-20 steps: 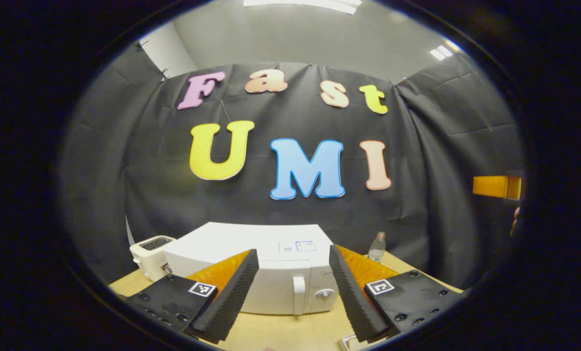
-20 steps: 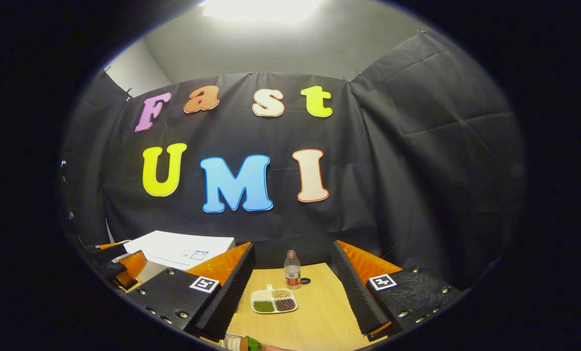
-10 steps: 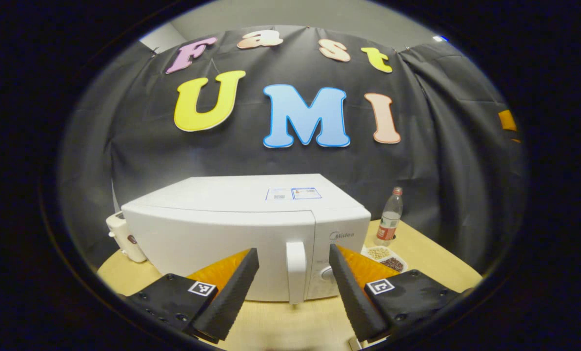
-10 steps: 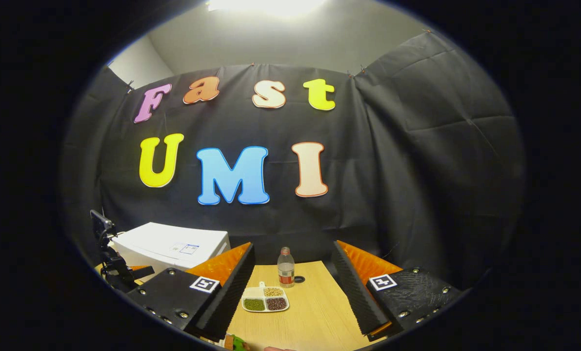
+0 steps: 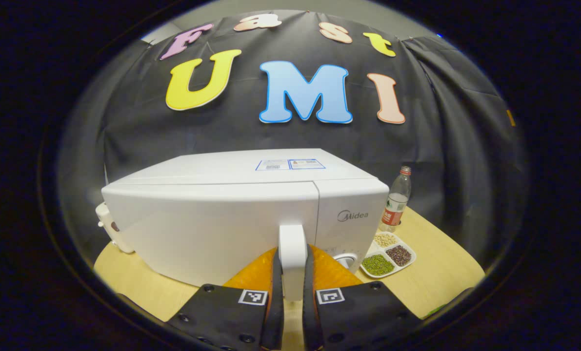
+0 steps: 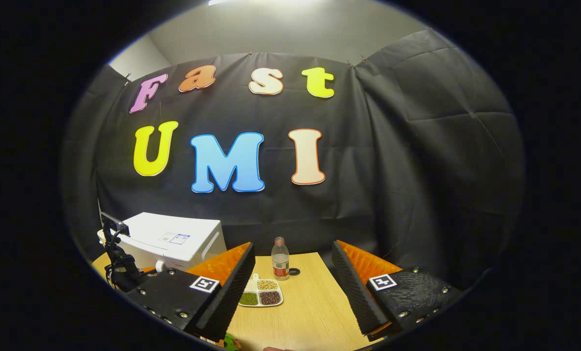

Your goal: Open the microwave oven with the left hand, put the food in, and close the microwave oven.

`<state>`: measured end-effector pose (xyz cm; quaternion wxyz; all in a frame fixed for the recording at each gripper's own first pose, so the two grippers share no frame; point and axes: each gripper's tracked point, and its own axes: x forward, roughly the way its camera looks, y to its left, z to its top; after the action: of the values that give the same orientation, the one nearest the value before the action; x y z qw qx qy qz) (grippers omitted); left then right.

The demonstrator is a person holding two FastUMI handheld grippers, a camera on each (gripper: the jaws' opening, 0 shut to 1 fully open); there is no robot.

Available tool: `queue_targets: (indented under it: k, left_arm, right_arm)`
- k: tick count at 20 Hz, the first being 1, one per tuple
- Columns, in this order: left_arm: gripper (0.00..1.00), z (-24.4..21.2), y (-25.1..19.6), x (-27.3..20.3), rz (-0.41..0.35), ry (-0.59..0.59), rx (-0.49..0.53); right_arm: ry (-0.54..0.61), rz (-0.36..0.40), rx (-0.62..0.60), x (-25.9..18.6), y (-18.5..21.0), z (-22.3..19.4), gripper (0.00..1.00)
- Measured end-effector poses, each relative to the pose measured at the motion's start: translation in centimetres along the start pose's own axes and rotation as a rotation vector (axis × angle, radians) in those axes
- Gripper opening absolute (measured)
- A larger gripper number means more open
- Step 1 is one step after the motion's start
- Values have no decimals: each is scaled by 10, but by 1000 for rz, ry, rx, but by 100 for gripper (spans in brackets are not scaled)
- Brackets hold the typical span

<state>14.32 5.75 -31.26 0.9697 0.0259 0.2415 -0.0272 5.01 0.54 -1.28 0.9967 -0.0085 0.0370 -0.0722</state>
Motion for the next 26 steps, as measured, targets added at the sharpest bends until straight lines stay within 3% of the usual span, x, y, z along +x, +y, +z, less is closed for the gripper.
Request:
queue_targets:
  k: [4, 7, 14, 26]
  left_arm:
    - [13, 0, 0, -3, -32, 42, -5]
    - [13, -4, 0, -10, -41, 85, -18]
    - [13, -42, 28, -124, -87, 108, 28]
    - [12, -87, 133, -253, -29, 130, 73]
  right_arm:
    - [-9, 8, 14, -1, 1, 1, 96]
    - [-5, 9, 28, -3, 2, -3, 96]
    - [13, 57, 13, -11, 29, -21, 96]
    - [13, 201, 14, -35, 127, -26, 96]
